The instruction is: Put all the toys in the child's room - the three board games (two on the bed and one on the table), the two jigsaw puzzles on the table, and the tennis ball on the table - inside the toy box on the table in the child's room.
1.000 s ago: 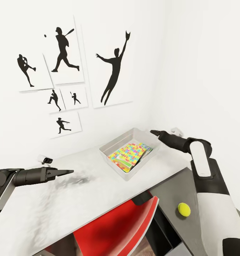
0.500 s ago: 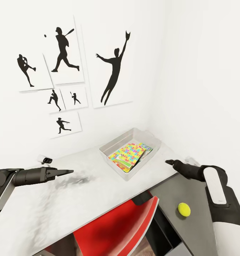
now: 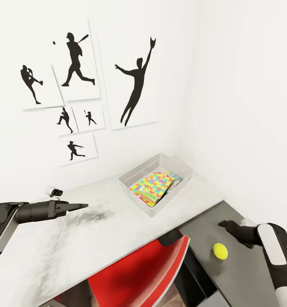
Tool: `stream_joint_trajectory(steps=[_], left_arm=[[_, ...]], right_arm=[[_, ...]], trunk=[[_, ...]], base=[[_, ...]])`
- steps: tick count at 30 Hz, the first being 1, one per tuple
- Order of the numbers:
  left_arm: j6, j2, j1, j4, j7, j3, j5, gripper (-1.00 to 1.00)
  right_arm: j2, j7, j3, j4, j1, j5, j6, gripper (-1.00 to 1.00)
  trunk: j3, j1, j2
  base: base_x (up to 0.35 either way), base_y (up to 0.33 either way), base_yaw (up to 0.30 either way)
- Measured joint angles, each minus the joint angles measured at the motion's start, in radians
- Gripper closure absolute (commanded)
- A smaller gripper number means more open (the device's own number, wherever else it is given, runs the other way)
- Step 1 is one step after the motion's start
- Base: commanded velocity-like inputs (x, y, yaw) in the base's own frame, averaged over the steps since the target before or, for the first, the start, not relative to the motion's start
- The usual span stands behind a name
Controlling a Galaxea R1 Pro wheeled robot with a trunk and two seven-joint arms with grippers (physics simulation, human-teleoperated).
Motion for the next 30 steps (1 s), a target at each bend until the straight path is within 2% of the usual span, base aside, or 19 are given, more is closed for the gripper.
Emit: stream_joint_trajectory(steps=[3,10,13,17,25,30], left_arm=[[0.001,0.000,0.000,0.000,-0.001,0.000,0.000,-1.00],[0.001,0.002,0.001,-0.001,-0.003,0.000,0.002,-1.00],[0.001,0.002,0.001,0.000,-0.003,0.000,0.001,-1.00],[0.001,0.001,0.001,0.000,-0.002,0.000,0.001,-1.00],[0.001,0.000,0.001,0.000,-0.001,0.000,0.000,-1.00],[0.001,-0.001,0.002,0.000,-0.001,0.000,0.000,-1.00]], right_arm=[[-0.007,0.000,0.002,0.029,0.001,0.031,-0.031,-1.00],[-0.003,0.003,0.010,0.109,0.001,0.161,-0.077,-1.00],[-0.001,0.007,0.014,0.114,0.001,0.192,-0.082,-1.00],[0.001,0.009,0.022,0.115,0.001,0.202,-0.082,-1.00],[0.003,0.009,0.111,0.114,0.001,0.203,-0.081,-1.00],[0.006,0.004,0.130,0.116,0.001,0.203,-0.082,-1.00]], trunk=[[0.000,0.000,0.000],[0.000,0.000,0.000],[0.000,0.000,0.000],[0.000,0.000,0.000],[-0.002,0.000,0.000],[-0.006,0.000,0.000]], base=[[0.000,0.000,0.000],[0.000,0.000,0.000],[0.000,0.000,0.000],[0.000,0.000,0.000],[0.000,0.000,0.000],[0.000,0.000,0.000]])
